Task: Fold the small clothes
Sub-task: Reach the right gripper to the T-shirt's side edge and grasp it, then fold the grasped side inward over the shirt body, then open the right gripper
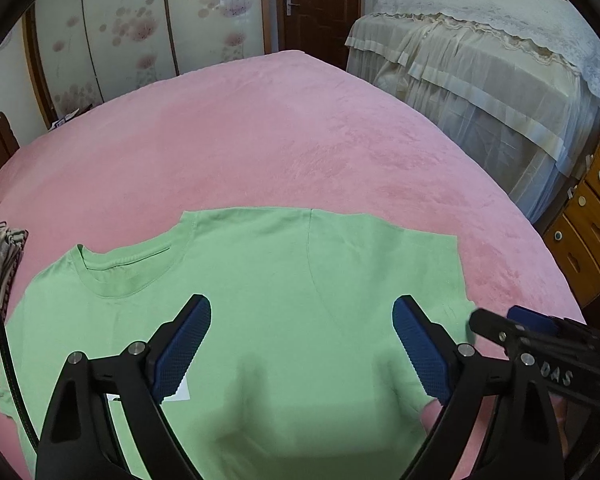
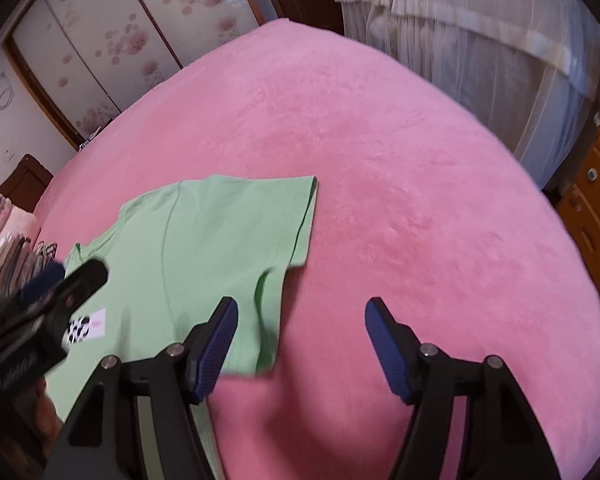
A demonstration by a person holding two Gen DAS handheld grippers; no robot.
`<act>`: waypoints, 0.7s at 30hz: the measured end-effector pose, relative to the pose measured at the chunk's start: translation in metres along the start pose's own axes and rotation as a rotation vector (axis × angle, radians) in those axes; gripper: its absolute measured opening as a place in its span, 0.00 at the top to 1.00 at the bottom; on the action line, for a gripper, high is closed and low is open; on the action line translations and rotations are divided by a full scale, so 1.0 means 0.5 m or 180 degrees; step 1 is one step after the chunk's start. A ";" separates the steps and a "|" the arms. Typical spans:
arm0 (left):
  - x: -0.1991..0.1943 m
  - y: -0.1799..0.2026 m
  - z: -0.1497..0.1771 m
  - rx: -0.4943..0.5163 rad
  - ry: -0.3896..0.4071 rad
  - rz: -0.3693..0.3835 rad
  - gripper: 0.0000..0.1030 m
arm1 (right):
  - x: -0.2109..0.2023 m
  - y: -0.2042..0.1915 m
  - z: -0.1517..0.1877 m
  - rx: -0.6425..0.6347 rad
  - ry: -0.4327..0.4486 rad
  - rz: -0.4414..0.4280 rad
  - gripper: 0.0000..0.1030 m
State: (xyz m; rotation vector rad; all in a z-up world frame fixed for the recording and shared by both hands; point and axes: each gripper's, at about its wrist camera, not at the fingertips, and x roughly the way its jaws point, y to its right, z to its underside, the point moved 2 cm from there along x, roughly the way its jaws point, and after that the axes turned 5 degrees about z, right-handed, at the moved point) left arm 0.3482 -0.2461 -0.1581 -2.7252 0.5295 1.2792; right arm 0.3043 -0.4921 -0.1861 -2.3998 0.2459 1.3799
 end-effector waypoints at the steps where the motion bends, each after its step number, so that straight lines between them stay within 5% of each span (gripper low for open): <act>1: 0.006 -0.003 -0.001 -0.0019 -0.0001 -0.0005 0.11 | 0.011 0.004 -0.007 0.0029 -0.0040 -0.0030 0.35; 9: 0.042 -0.025 -0.022 -0.0126 -0.0001 -0.0096 0.11 | 0.083 0.015 -0.049 0.0035 -0.0248 -0.0032 0.36; 12: 0.048 -0.030 -0.024 -0.0160 -0.0009 -0.0094 0.11 | 0.092 0.001 -0.052 -0.0104 -0.0252 0.0049 0.53; 14: 0.053 -0.030 -0.027 -0.0152 -0.0018 -0.0108 0.11 | 0.097 -0.005 -0.056 -0.0161 -0.0270 -0.0036 0.96; 21: 0.026 -0.063 -0.026 -0.0158 0.0001 -0.0251 0.11 | 0.038 -0.055 -0.063 -0.0396 0.0049 -0.0104 0.99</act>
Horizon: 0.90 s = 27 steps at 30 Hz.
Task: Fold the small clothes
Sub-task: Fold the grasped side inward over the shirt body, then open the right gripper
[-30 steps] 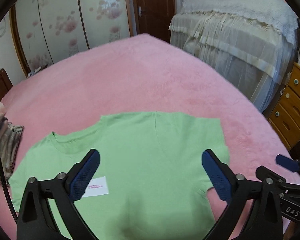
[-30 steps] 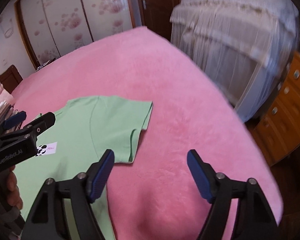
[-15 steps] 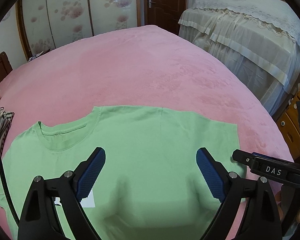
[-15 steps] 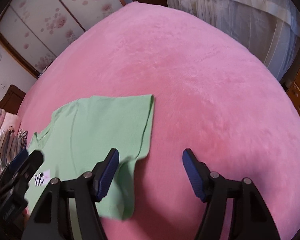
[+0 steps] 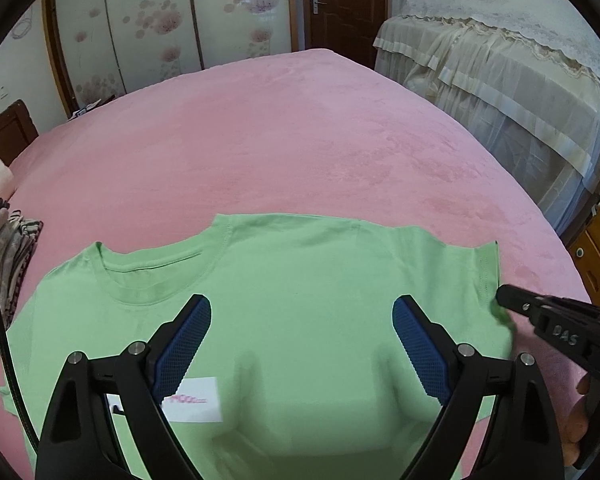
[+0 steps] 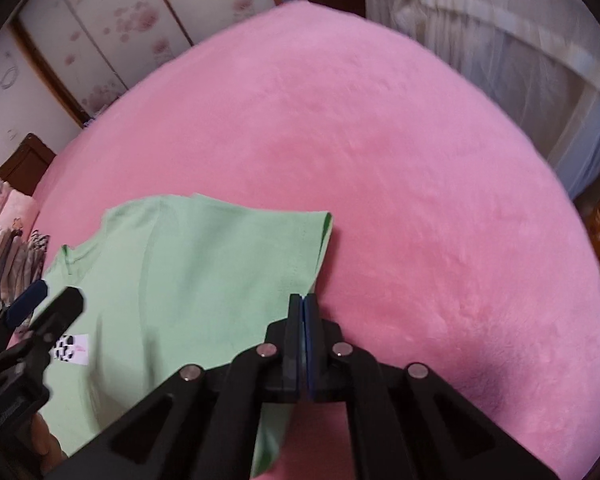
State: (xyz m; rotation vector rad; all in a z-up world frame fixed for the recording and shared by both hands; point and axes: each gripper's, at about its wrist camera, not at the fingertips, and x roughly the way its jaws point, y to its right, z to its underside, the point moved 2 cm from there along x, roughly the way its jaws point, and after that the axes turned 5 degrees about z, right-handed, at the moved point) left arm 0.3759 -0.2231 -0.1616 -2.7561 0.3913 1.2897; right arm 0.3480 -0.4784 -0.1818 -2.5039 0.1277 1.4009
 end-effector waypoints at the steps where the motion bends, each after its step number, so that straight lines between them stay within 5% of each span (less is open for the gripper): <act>1: -0.007 -0.014 -0.001 -0.0035 0.0008 -0.0017 0.11 | -0.011 -0.010 -0.003 -0.0020 0.0042 -0.0035 0.99; 9: -0.061 -0.133 0.006 -0.0225 0.0113 -0.0173 0.11 | -0.052 -0.167 -0.025 -0.0491 0.0173 -0.0221 0.99; 16: -0.062 -0.239 0.031 -0.0460 0.0037 -0.0249 0.11 | -0.003 -0.309 0.000 -0.0789 0.0030 -0.0263 0.99; 22: -0.049 -0.277 0.056 -0.0520 -0.0072 -0.0188 0.11 | 0.063 -0.364 0.024 -0.0830 -0.0227 -0.0133 0.99; 27: -0.038 -0.261 0.077 -0.0399 -0.0179 -0.0034 0.11 | 0.019 -0.354 0.030 -0.0803 -0.0199 -0.0258 0.98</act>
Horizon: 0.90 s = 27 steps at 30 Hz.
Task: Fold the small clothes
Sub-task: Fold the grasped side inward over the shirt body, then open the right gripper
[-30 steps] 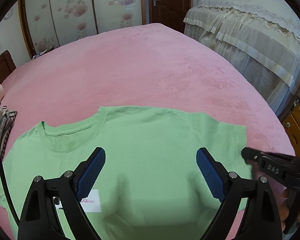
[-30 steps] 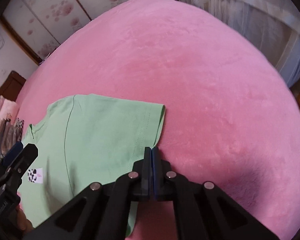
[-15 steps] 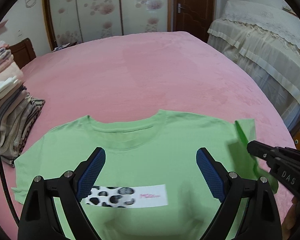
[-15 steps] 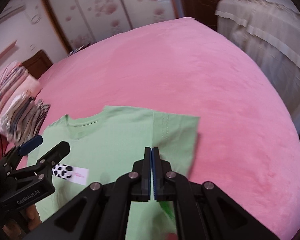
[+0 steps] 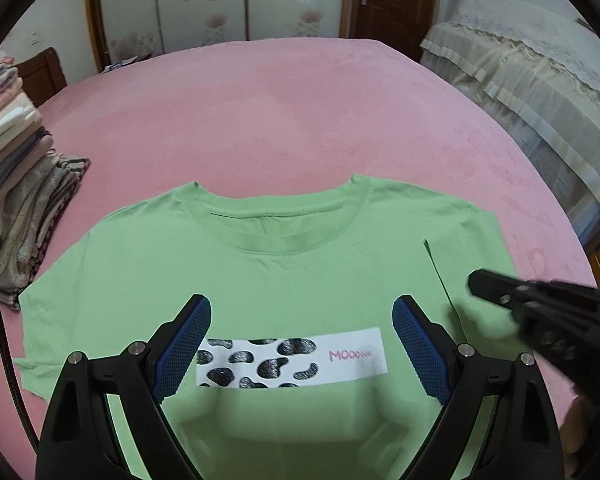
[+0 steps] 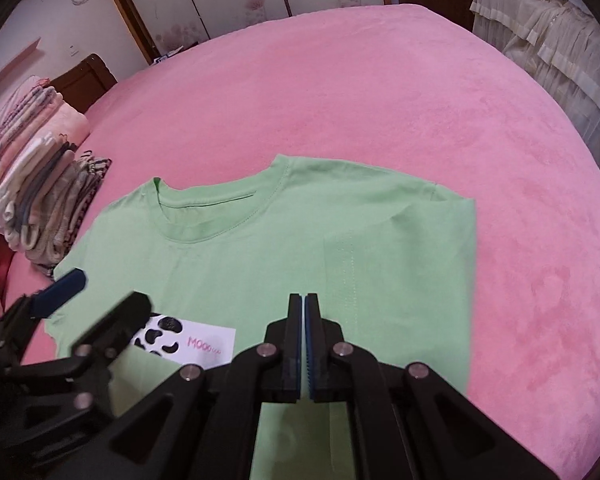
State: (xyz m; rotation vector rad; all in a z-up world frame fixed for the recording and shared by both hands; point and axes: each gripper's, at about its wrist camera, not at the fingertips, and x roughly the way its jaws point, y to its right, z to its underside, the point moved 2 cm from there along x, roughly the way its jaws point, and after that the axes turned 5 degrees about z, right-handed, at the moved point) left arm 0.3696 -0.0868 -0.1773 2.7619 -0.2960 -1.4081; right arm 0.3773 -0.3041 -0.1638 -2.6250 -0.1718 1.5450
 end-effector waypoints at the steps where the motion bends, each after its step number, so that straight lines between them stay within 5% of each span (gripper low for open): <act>1: 0.004 0.008 0.003 0.0047 -0.0027 0.0047 0.11 | -0.022 0.010 0.005 -0.0005 0.0046 0.0009 0.98; 9: 0.029 0.081 0.028 0.0153 -0.0298 0.0530 0.11 | -0.132 0.112 0.084 -0.0049 0.0188 0.0289 0.98; 12: 0.040 0.113 0.057 0.0076 -0.0496 0.0825 0.11 | -0.130 0.142 0.124 0.0013 0.0148 0.0374 0.85; 14: 0.053 0.135 0.081 -0.0007 -0.0651 0.1008 0.12 | -0.122 0.164 0.155 0.0077 0.0118 0.0395 0.68; 17: 0.078 0.162 0.115 -0.0156 -0.0861 0.1158 0.18 | -0.102 0.179 0.190 0.0172 0.0029 0.0272 0.68; 27: 0.108 0.219 0.139 0.0108 -0.0833 0.0547 0.21 | -0.051 0.162 0.229 0.0129 -0.0068 0.0342 0.69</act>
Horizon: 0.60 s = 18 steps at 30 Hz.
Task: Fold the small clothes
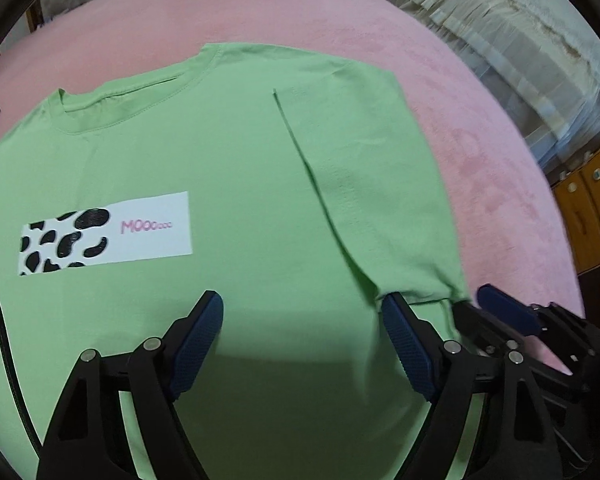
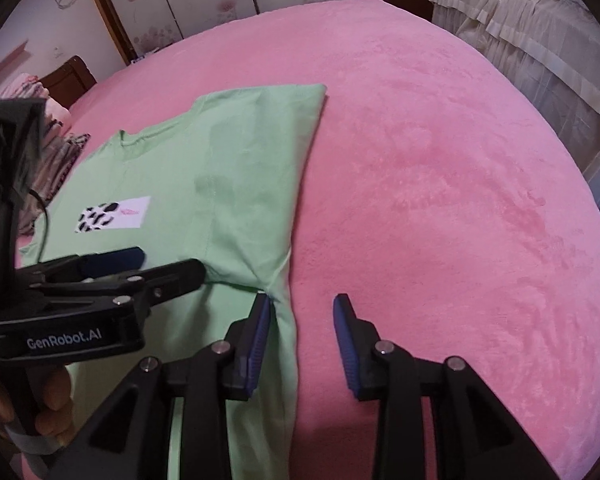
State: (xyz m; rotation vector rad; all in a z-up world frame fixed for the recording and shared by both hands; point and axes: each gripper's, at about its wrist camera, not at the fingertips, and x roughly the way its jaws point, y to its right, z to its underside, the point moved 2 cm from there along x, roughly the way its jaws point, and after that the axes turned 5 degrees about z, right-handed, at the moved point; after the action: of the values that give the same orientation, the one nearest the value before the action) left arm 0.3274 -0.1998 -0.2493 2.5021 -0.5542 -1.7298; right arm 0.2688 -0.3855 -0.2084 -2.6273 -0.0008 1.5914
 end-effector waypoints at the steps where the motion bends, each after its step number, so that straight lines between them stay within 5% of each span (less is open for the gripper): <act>1: 0.002 0.003 0.003 0.0042 0.0001 -0.0066 0.21 | 0.002 0.002 0.004 0.0004 -0.0001 0.0018 0.70; 8: -0.043 -0.003 -0.007 0.0154 0.0090 0.0167 0.21 | -0.040 0.007 0.009 -0.0040 0.0038 -0.0048 0.69; 14: -0.056 -0.036 -0.119 0.0059 0.0370 0.0388 0.21 | -0.076 0.028 -0.056 0.0061 0.0280 -0.0156 0.69; 18: -0.013 -0.060 -0.179 0.0124 0.0292 0.0521 0.24 | -0.058 0.032 -0.108 0.0125 0.0354 -0.0201 0.69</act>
State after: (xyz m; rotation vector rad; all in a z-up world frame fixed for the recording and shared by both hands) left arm 0.4151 -0.1841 -0.2174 2.4678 -0.7684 -1.5536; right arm 0.3026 -0.4059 -0.1590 -2.6540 -0.0457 1.4099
